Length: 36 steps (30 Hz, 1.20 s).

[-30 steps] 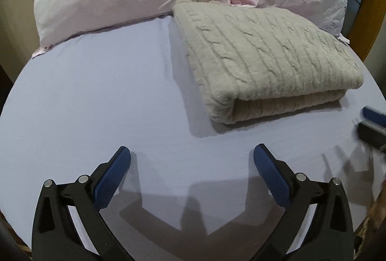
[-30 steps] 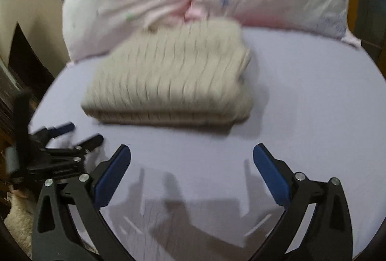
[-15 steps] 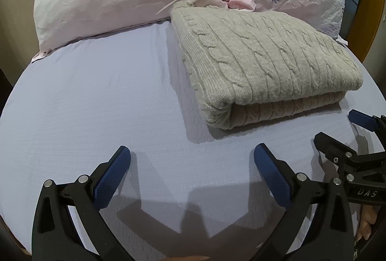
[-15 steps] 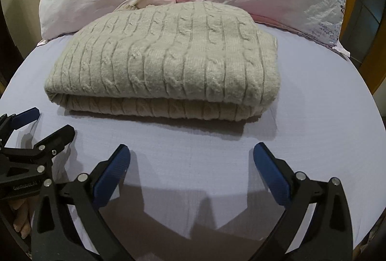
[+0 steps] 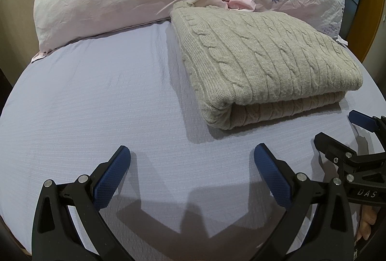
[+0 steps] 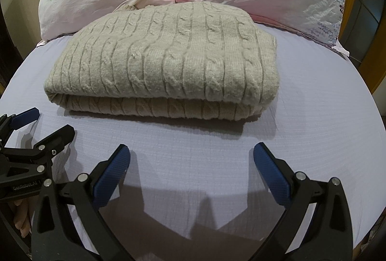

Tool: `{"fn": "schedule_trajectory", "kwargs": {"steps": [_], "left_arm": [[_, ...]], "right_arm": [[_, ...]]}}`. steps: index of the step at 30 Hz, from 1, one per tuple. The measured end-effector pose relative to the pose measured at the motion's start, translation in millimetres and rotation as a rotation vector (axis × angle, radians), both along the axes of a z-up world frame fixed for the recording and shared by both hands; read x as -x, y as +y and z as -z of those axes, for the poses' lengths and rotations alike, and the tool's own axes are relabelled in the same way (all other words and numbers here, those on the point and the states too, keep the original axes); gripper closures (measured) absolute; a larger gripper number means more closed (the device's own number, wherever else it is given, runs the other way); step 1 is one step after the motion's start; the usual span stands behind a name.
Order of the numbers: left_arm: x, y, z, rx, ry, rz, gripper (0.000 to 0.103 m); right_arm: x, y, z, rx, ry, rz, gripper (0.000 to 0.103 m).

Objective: Fold small clothes

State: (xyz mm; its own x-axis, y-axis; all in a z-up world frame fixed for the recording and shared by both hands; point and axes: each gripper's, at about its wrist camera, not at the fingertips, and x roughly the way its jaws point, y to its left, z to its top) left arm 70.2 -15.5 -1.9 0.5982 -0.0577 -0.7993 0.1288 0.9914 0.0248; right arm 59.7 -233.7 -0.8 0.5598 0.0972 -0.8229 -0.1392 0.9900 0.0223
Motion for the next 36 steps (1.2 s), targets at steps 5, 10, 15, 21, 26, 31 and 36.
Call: {"fn": "schedule_trajectory", "kwargs": {"steps": [5, 10, 15, 21, 26, 31, 36], "left_arm": [[0.0, 0.0, 0.0, 0.000, 0.000, 0.000, 0.001], [0.0, 0.0, 0.0, 0.000, 0.000, 0.000, 0.001], [0.0, -0.1, 0.0, 0.000, 0.000, -0.001, 0.001], [0.2, -0.6, 0.2, 0.000, 0.000, -0.002, 0.001], [-2.4, 0.4, 0.3, 0.000, 0.000, 0.001, 0.001], [-4.1, 0.6, 0.7, 0.001, 0.001, 0.003, 0.001], [-4.1, 0.9, 0.9, 0.001, 0.001, 0.003, 0.001]], "right_arm": [[0.0, -0.1, 0.1, 0.000, 0.000, 0.000, 0.002], [-0.2, -0.3, 0.3, 0.000, 0.000, -0.001, 0.002], [-0.1, -0.5, 0.4, 0.000, 0.000, -0.001, 0.002], [0.0, -0.5, 0.6, 0.000, 0.000, -0.001, 0.002], [0.4, -0.4, 0.9, -0.001, 0.000, -0.001, 0.002], [0.1, -0.1, 1.0, 0.000, 0.000, 0.000, 0.002], [0.5, -0.3, 1.0, -0.001, 0.000, 0.000, 0.002]]}}
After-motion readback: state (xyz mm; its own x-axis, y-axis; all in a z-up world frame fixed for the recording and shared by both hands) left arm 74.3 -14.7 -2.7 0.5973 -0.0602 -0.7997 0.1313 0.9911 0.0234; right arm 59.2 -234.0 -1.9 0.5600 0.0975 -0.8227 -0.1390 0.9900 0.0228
